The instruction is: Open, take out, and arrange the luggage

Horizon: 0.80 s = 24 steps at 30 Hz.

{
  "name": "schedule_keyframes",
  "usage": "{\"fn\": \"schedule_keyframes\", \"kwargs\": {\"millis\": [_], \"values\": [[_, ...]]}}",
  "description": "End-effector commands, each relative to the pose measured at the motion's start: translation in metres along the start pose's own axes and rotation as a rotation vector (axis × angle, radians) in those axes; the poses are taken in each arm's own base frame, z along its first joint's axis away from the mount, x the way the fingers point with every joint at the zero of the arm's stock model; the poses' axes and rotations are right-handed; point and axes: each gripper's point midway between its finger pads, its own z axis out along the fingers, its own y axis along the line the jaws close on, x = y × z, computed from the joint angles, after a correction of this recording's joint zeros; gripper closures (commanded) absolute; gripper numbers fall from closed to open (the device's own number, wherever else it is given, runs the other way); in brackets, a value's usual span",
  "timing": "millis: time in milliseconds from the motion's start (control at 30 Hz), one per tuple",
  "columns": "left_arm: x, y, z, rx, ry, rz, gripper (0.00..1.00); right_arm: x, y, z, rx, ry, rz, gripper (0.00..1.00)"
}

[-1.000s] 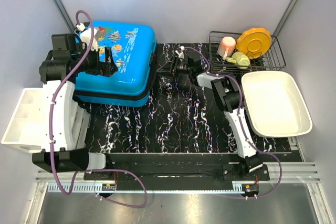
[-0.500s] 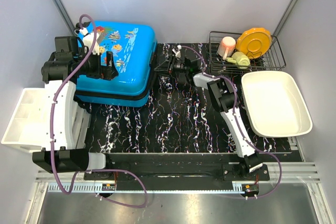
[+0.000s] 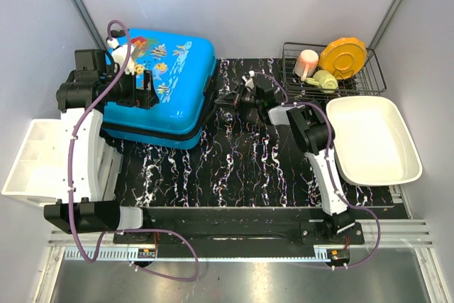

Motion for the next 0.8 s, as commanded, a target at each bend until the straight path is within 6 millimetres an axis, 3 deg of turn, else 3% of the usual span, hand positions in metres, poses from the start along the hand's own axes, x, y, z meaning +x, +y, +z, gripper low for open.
{"fn": "schedule_keyframes", "kwargs": {"millis": [0,33,100,133,167,233,267,333,467,533,600,767], "values": [[-0.005,0.006,0.006,-0.018,-0.006,-0.025,0.01,-0.011,0.044,-0.040,-0.040,-0.074,-0.164,1.00],[-0.005,0.005,0.007,-0.011,-0.004,-0.027,0.01,-0.013,0.056,-0.048,-0.044,-0.095,-0.187,1.00],[-0.005,0.006,0.009,-0.008,-0.002,-0.032,0.01,-0.009,0.044,-0.062,0.000,-0.134,-0.172,1.00],[-0.005,0.006,0.010,-0.009,-0.002,-0.033,0.01,-0.011,0.057,-0.070,-0.010,-0.156,-0.190,1.00],[-0.005,0.007,0.010,-0.012,-0.002,-0.034,0.01,-0.003,0.046,-0.078,0.019,-0.162,-0.168,1.00],[-0.005,0.012,0.012,-0.032,0.001,-0.036,0.01,-0.008,0.055,-0.095,0.028,-0.208,-0.182,1.00],[-0.004,0.013,0.014,-0.040,0.005,-0.044,0.01,-0.002,0.045,-0.103,0.052,-0.212,-0.159,1.00],[-0.001,0.019,0.017,-0.061,0.018,-0.055,0.01,-0.001,0.048,-0.116,0.061,-0.231,-0.163,1.00],[0.004,0.023,0.023,-0.050,0.036,-0.110,0.01,0.026,0.033,-0.129,0.106,-0.175,-0.131,1.00],[0.007,0.023,0.021,-0.024,0.033,-0.154,0.01,0.034,0.042,-0.135,0.105,-0.162,-0.161,1.00],[0.014,0.027,0.022,-0.025,0.040,-0.211,0.01,0.046,0.037,-0.143,0.139,-0.142,-0.187,1.00],[0.034,0.030,0.029,-0.029,0.020,-0.295,0.01,0.072,0.058,-0.165,0.198,-0.046,-0.298,0.65]]}}
